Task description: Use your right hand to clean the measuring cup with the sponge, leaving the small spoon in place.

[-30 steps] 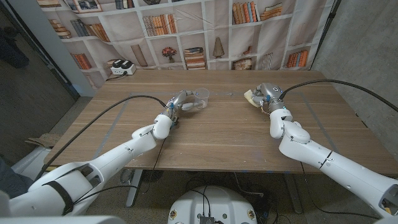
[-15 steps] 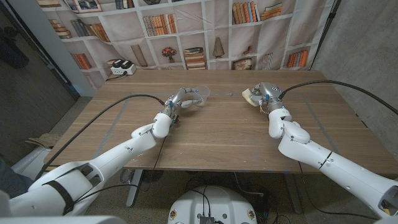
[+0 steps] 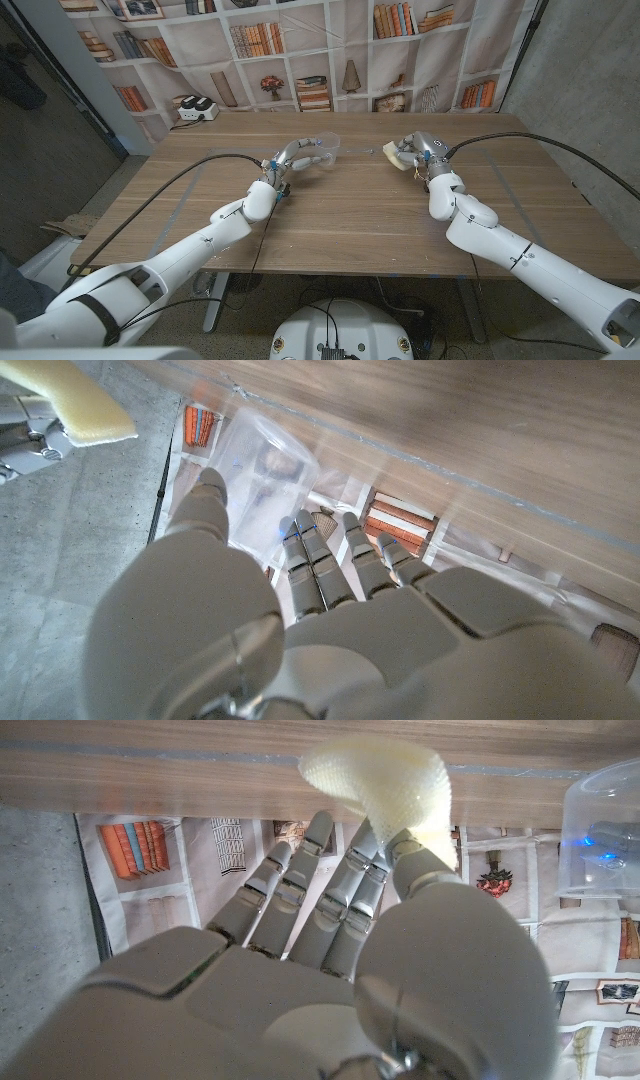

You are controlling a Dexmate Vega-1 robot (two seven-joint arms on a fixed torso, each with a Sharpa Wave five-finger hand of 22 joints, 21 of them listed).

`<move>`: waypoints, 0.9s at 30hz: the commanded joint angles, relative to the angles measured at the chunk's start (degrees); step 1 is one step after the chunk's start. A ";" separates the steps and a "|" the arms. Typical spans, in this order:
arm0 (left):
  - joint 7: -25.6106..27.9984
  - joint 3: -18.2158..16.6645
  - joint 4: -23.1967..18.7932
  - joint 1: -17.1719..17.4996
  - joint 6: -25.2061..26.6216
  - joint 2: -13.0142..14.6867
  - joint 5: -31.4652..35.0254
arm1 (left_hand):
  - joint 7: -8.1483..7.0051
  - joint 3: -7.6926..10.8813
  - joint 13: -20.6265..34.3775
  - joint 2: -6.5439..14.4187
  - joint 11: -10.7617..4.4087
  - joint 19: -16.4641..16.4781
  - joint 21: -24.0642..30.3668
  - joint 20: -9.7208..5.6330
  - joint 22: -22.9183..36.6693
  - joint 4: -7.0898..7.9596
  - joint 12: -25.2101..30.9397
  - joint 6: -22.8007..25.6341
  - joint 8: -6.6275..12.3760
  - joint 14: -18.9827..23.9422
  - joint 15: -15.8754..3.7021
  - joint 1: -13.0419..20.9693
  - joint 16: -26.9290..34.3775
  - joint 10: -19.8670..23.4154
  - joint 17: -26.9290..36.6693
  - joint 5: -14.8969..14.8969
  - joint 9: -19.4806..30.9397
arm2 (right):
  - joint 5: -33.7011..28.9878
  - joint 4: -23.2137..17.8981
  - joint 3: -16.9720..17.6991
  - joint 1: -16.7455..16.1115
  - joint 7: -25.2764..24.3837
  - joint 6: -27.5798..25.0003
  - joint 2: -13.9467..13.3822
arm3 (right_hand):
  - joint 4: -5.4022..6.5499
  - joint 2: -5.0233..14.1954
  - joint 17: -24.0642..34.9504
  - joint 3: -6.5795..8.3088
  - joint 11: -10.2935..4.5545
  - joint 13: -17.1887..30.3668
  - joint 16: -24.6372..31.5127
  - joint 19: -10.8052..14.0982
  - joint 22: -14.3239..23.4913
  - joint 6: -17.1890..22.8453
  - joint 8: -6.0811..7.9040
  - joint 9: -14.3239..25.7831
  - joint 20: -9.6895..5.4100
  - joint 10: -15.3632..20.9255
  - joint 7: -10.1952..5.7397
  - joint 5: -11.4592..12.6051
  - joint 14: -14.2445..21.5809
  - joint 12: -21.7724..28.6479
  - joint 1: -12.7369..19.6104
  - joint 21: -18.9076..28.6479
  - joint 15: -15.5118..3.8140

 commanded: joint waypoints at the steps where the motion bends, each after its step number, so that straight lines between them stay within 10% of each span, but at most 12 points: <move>1: -3.27 -1.65 -1.22 0.91 -3.47 -0.44 -3.40 | 0.43 0.93 0.24 1.13 -0.08 0.31 0.24 0.04 0.22 0.48 -0.43 4.55 0.59 0.77 -6.58 0.76 0.12 0.77 -0.02 -0.25 0.31 | 4.20 0.26 1.24 0.45 0.26 3.40 0.65 | -0.08 0.59 0.20 0.10 0.04 0.19 0.12 0.12 0.26 1.53 0.24 0.11 0.36 0.44 -1.13 0.19 0.55 0.43 0.30 -0.01 -3.91; 27: -3.46 -2.95 -3.73 1.80 -6.10 -0.87 -2.16 | 0.07 0.92 0.28 0.39 -0.14 0.47 -0.04 -0.09 0.23 -0.02 -1.04 6.46 0.42 1.77 -6.96 1.68 -0.46 2.86 -0.08 -1.19 0.27 | 9.04 -1.13 2.17 1.23 1.12 9.88 1.55 | -0.15 0.58 0.11 0.17 0.06 0.73 0.12 0.12 0.27 1.49 0.31 0.03 0.72 0.72 -1.11 0.13 0.69 0.52 0.39 -0.03 -3.80</move>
